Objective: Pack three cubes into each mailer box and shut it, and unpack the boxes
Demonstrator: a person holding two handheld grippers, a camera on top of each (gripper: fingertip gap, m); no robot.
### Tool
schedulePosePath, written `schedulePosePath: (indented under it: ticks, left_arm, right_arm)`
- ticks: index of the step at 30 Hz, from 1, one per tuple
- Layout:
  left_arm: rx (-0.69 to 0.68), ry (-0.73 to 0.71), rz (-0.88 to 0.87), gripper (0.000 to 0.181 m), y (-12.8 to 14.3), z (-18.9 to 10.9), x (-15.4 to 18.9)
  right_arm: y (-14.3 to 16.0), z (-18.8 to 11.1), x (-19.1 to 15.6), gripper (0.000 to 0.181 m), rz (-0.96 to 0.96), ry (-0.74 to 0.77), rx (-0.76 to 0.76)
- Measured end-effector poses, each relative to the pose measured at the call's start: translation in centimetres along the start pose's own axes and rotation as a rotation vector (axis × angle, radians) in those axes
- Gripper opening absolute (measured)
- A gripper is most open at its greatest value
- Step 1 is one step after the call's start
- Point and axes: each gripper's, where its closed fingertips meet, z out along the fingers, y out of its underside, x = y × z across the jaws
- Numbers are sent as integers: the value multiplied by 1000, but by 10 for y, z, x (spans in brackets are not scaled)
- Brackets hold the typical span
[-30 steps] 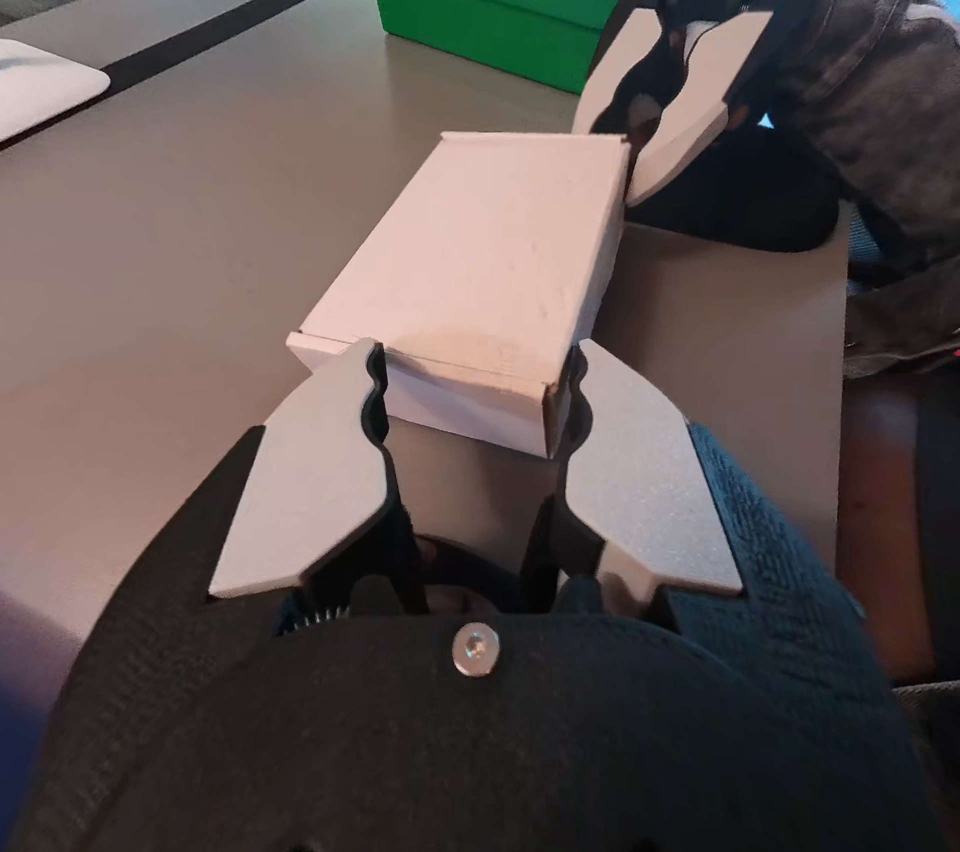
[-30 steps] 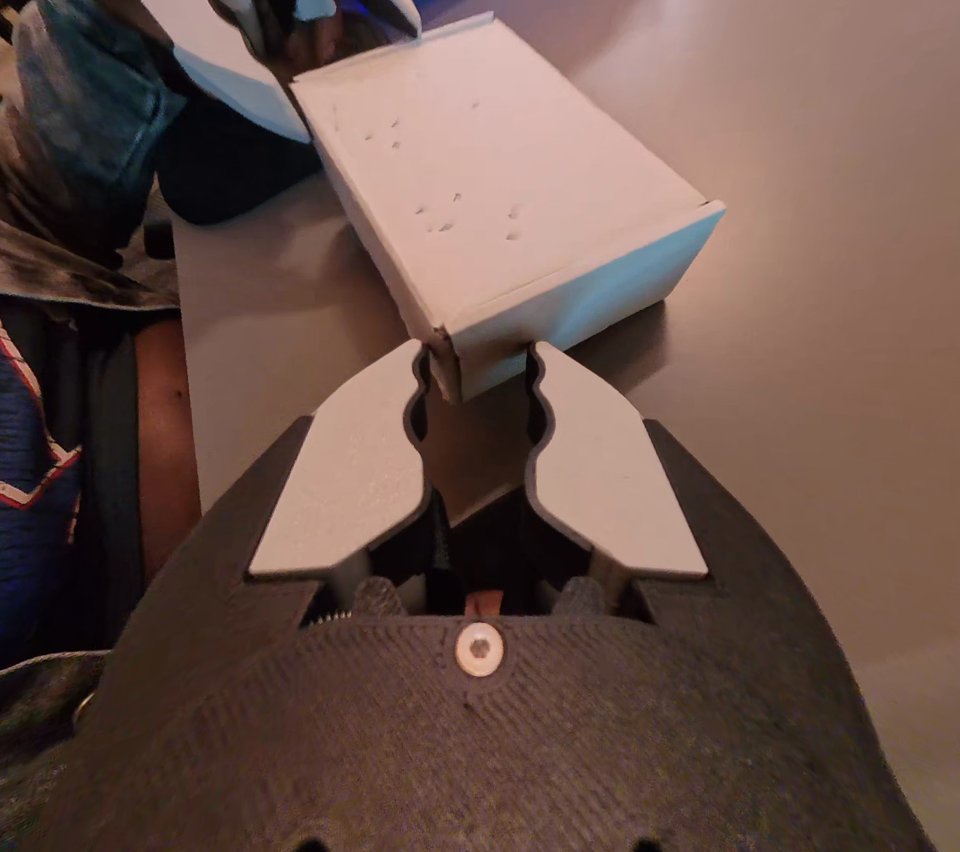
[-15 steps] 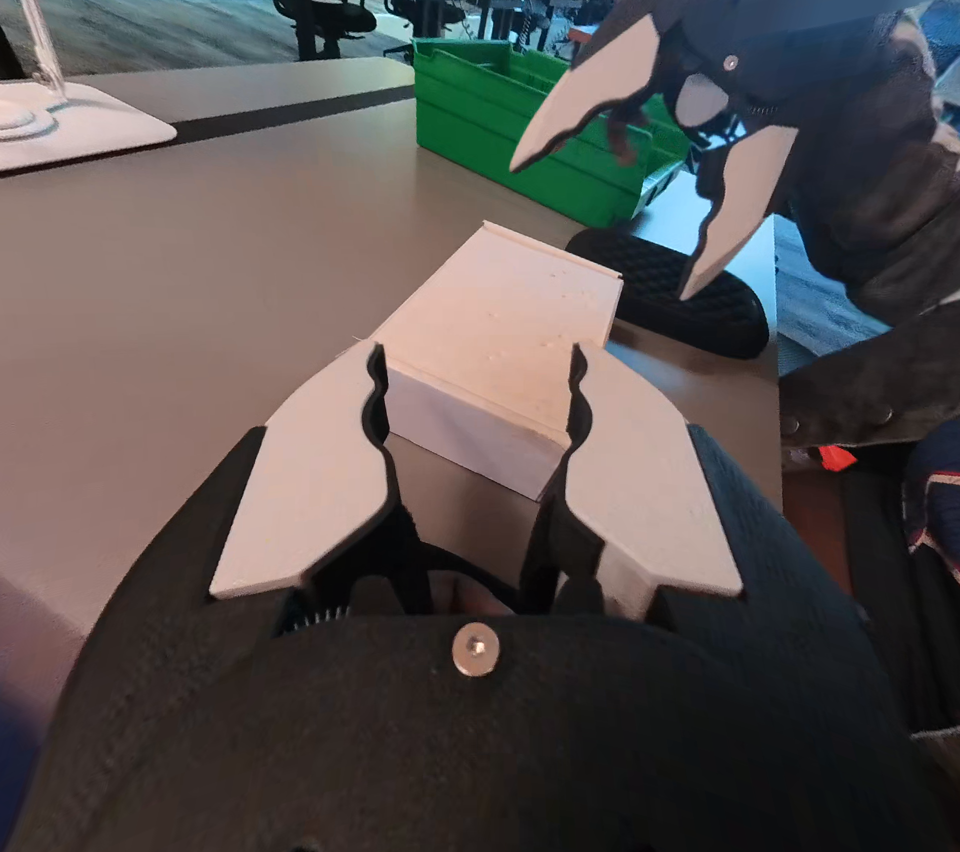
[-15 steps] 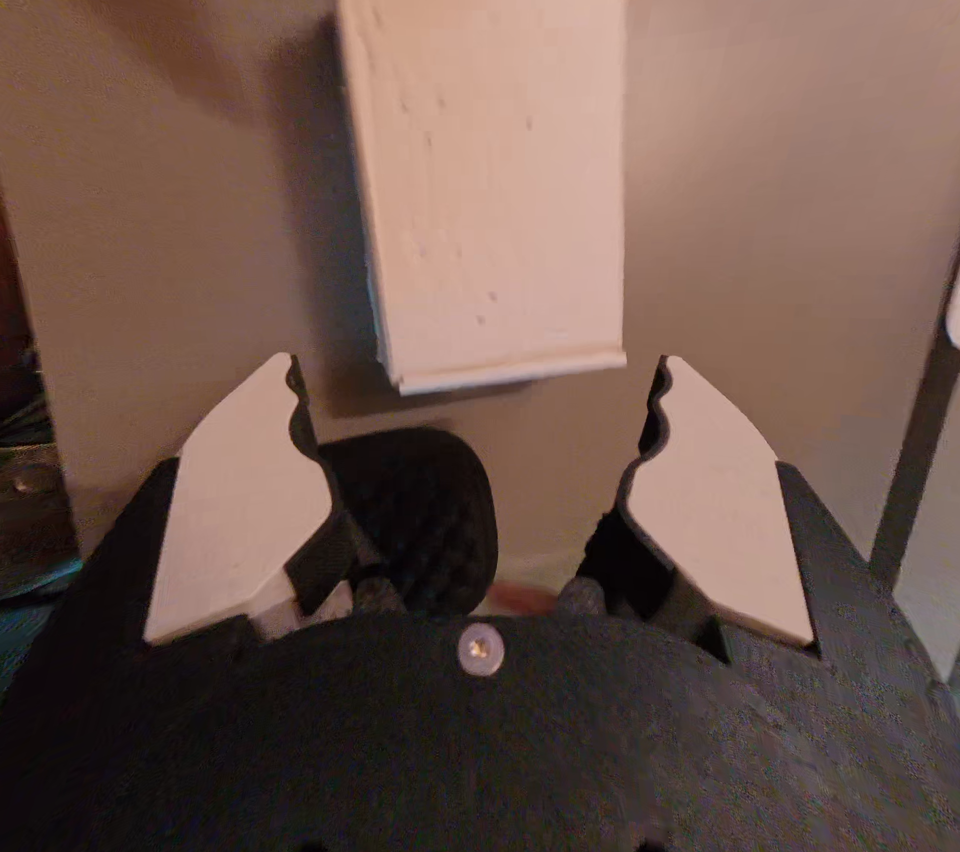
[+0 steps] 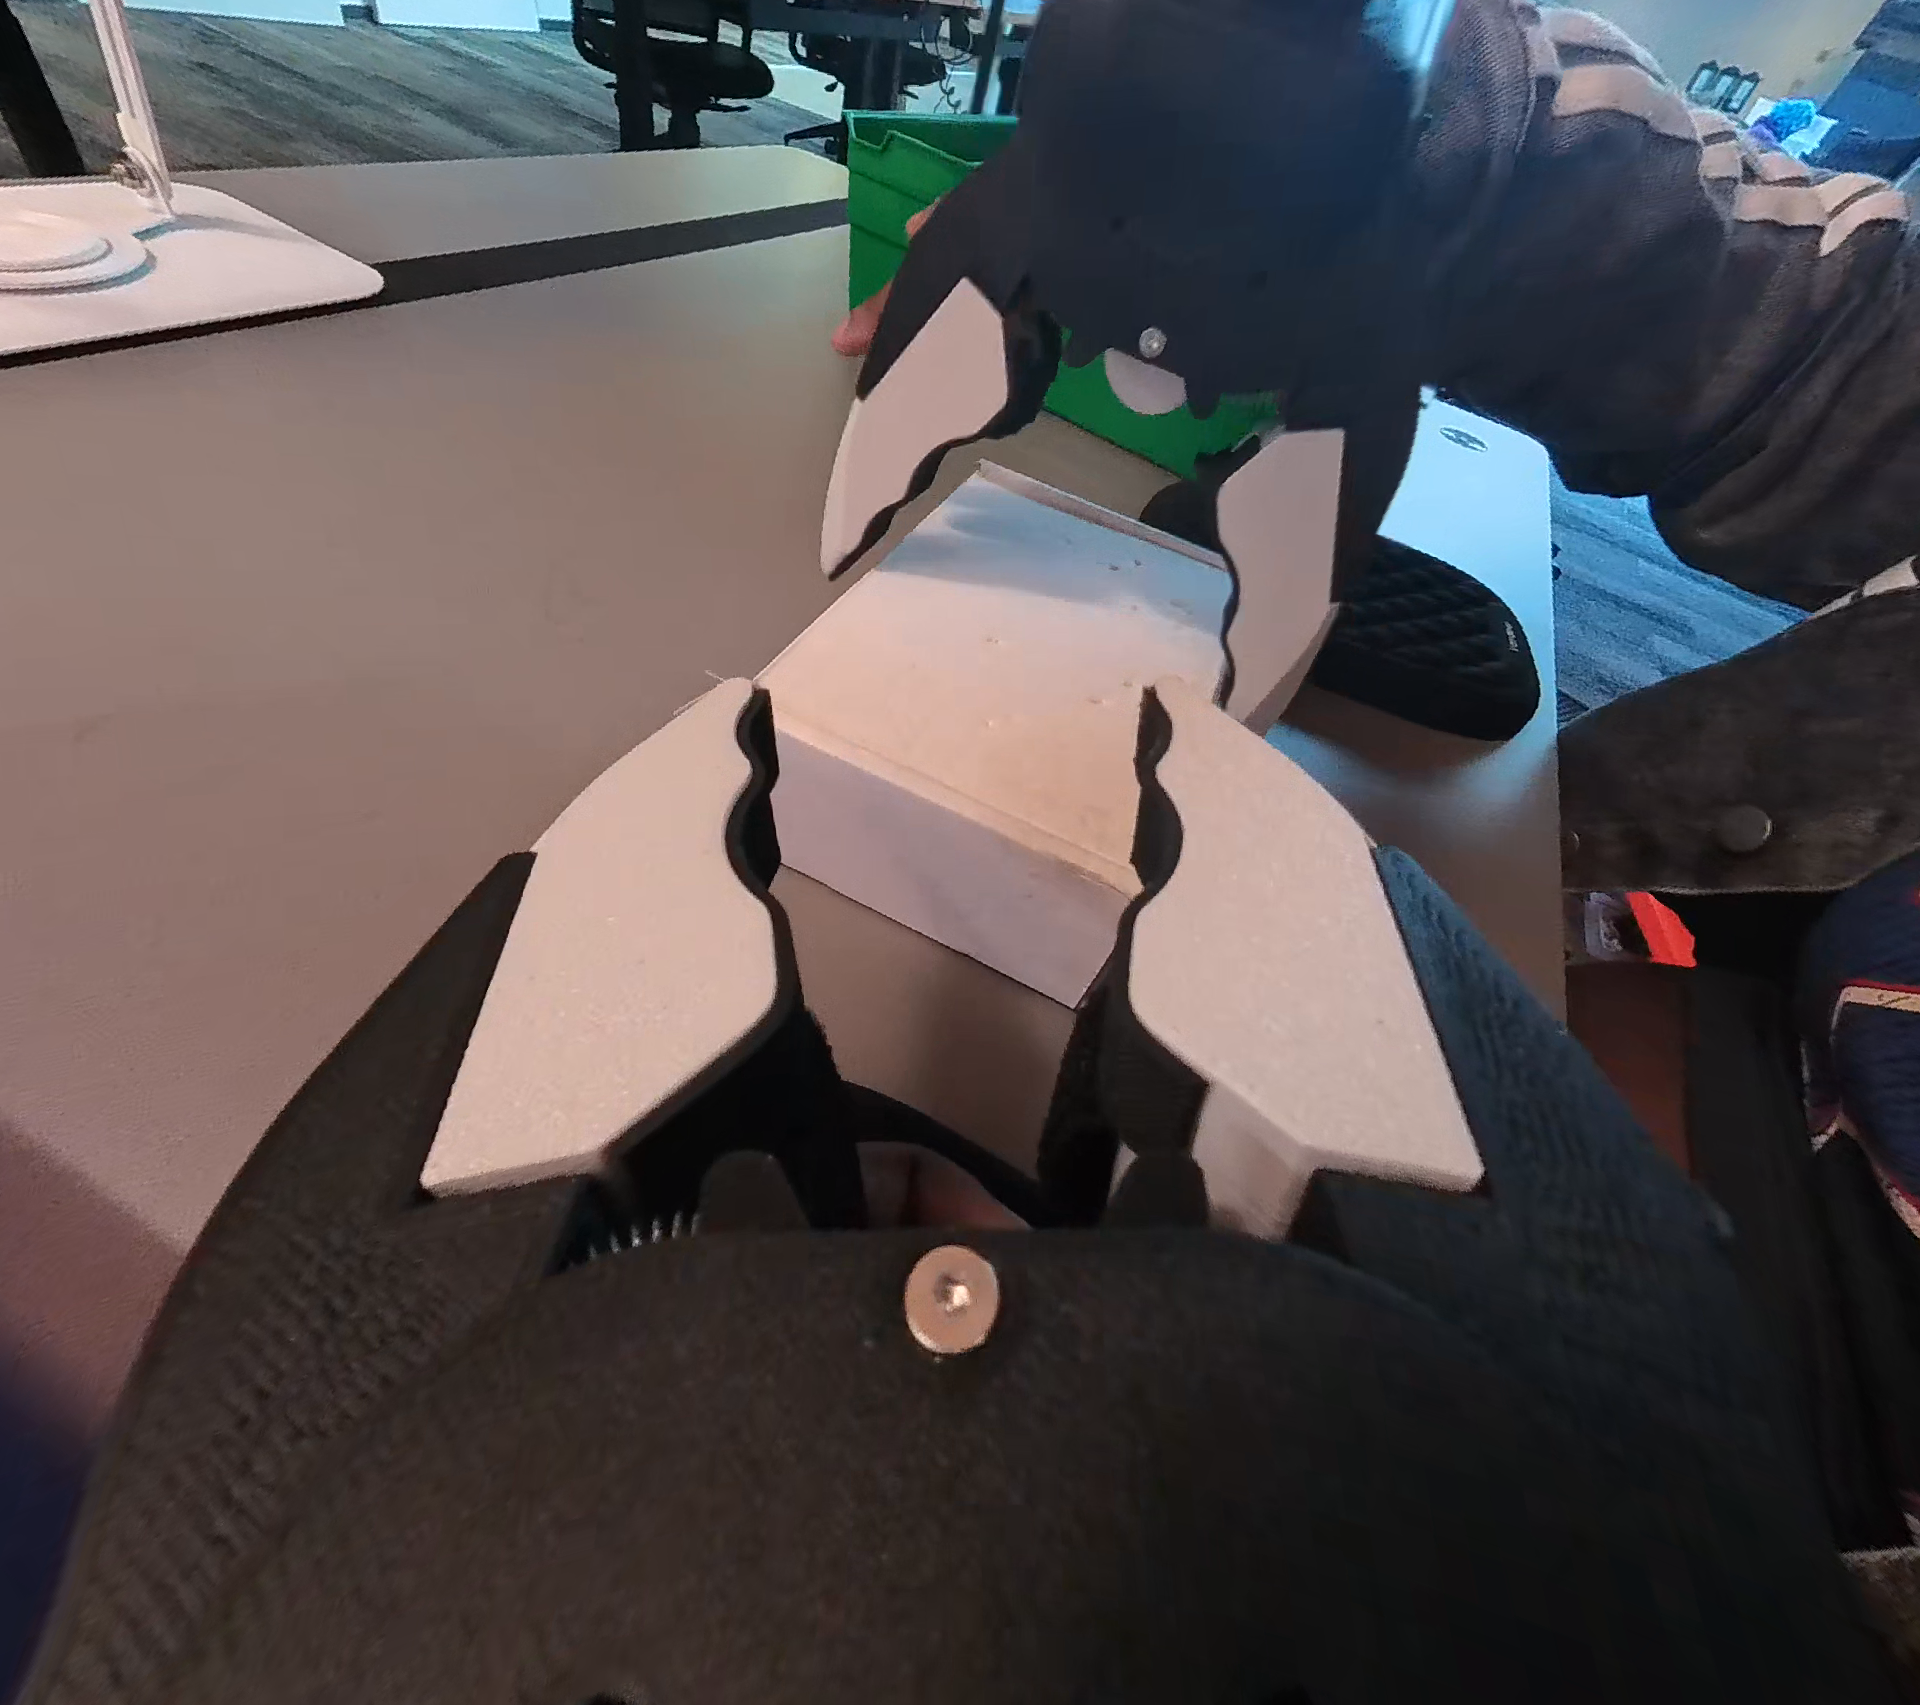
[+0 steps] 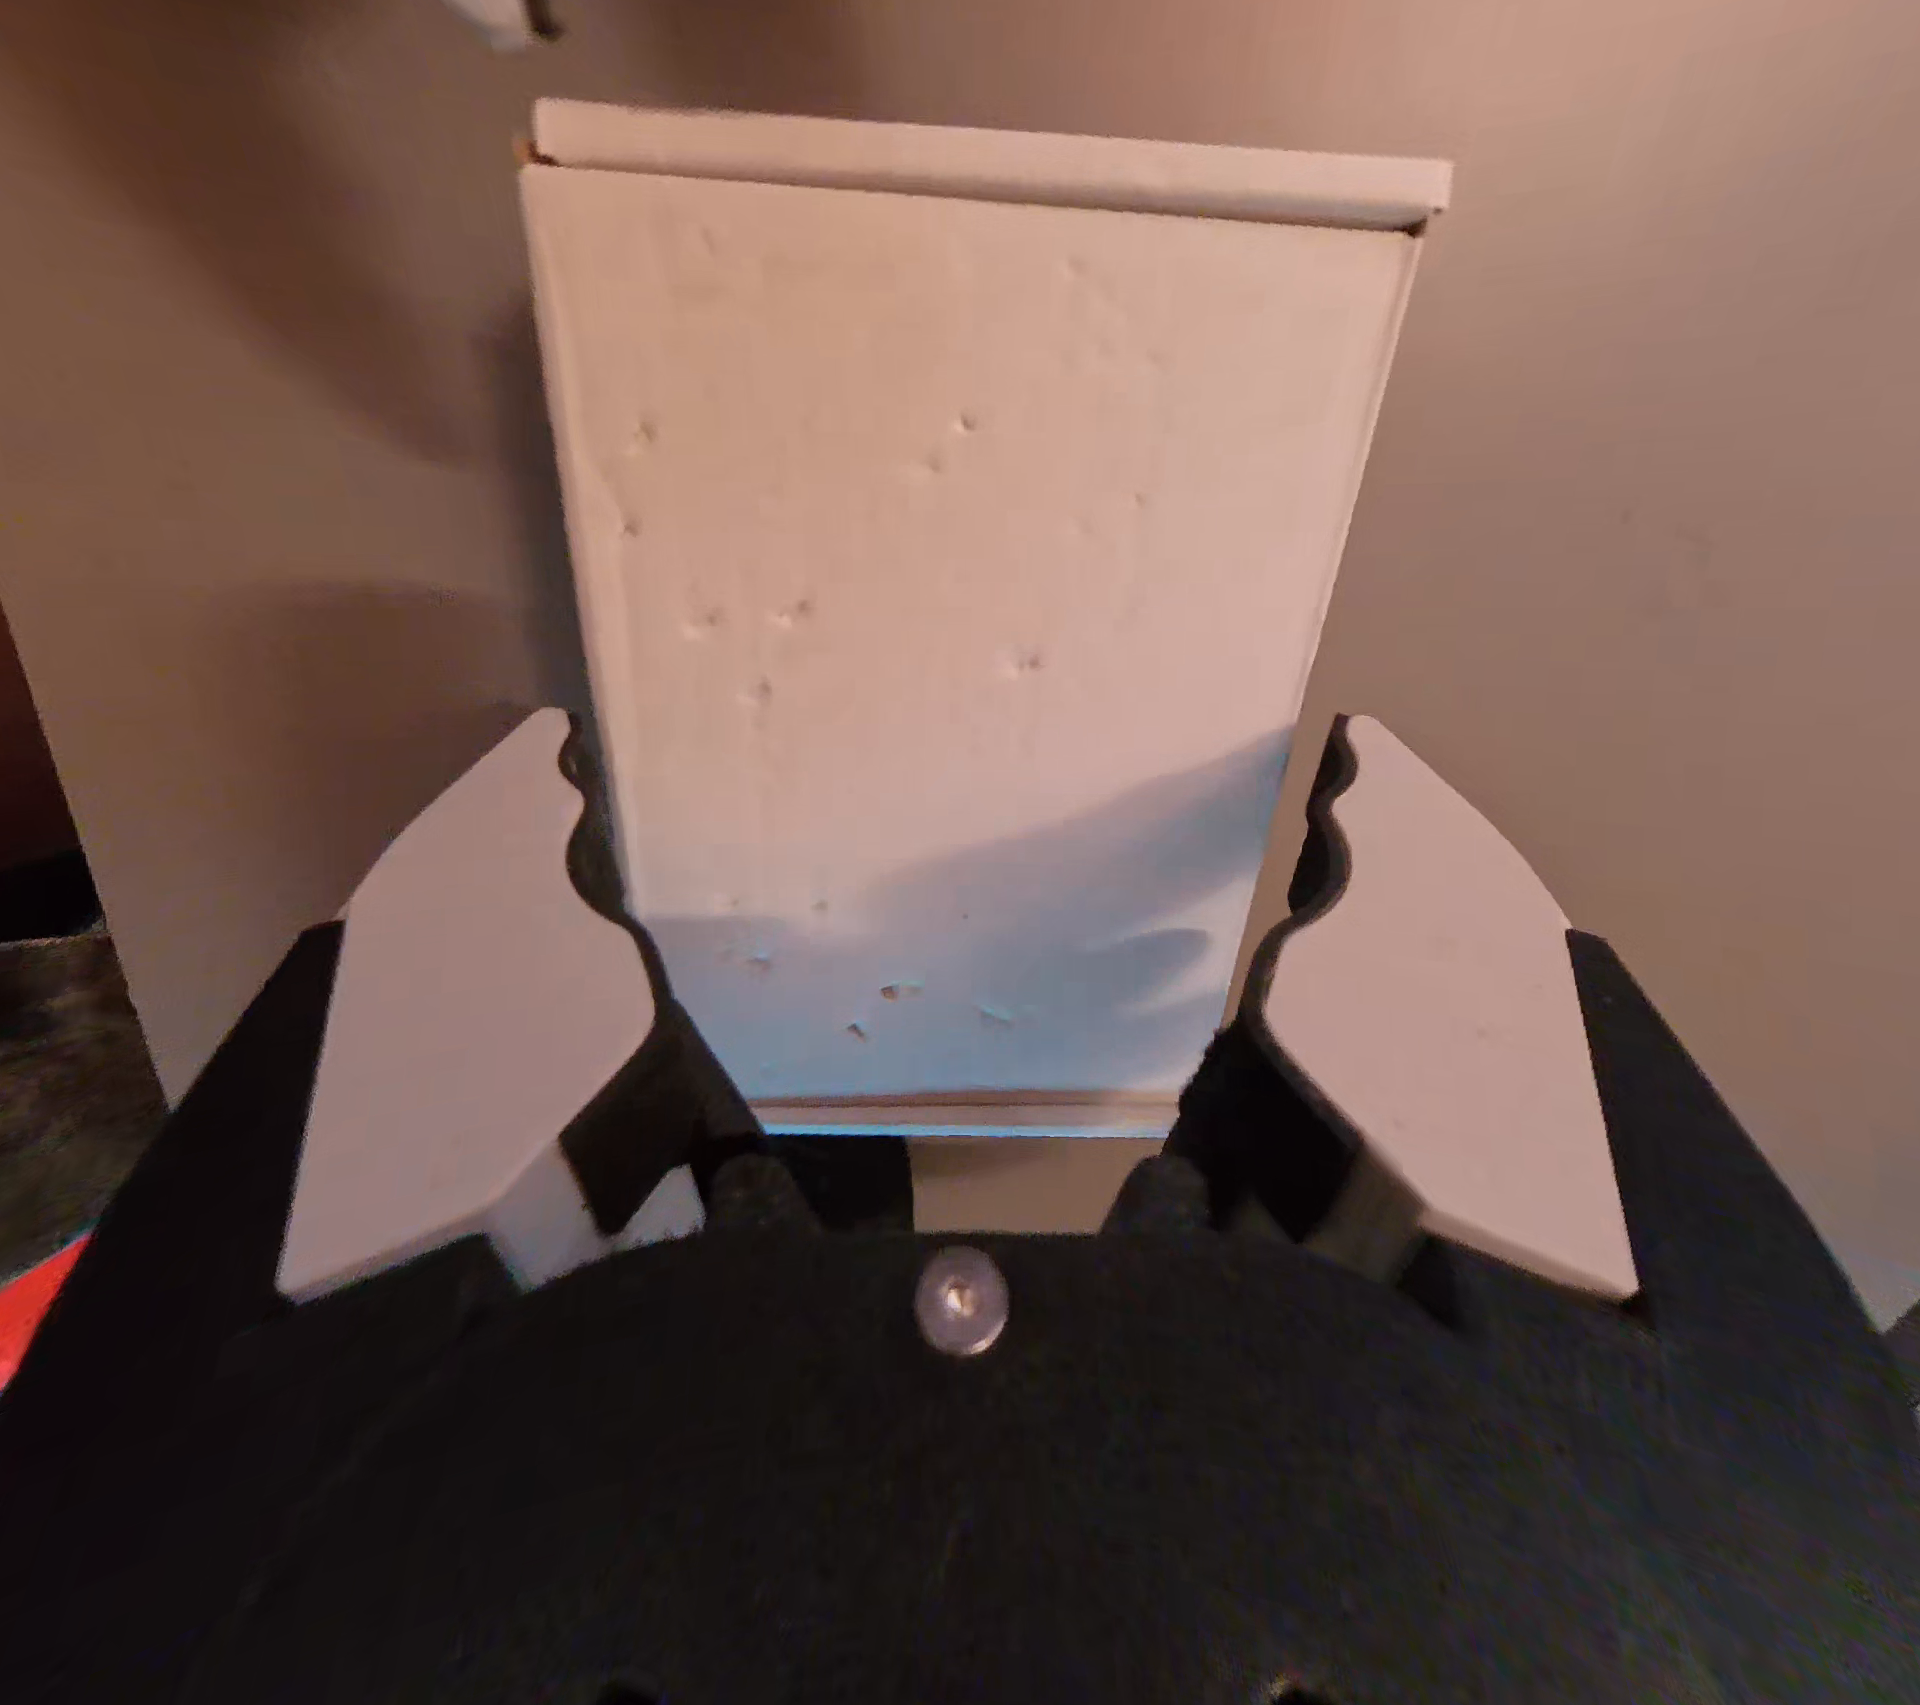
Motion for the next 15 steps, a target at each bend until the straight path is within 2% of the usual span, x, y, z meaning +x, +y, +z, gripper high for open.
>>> schedulePosePath:
  ticks: [1, 7, 15]
  left_arm:
    - [-1, 0, 1, 67, 0, 0, 0]
    - [-2, 0, -7, 67, 0, 0, -1]
    - [-8, -2, -7, 66, 1, 1, -1]
  right_arm:
    - [0, 1, 1, 128, 10, -2, -2]
    - [2, 0, -2, 122, 32, -7, -19]
    - [7, 4, -3, 126, 24, -8, -69]
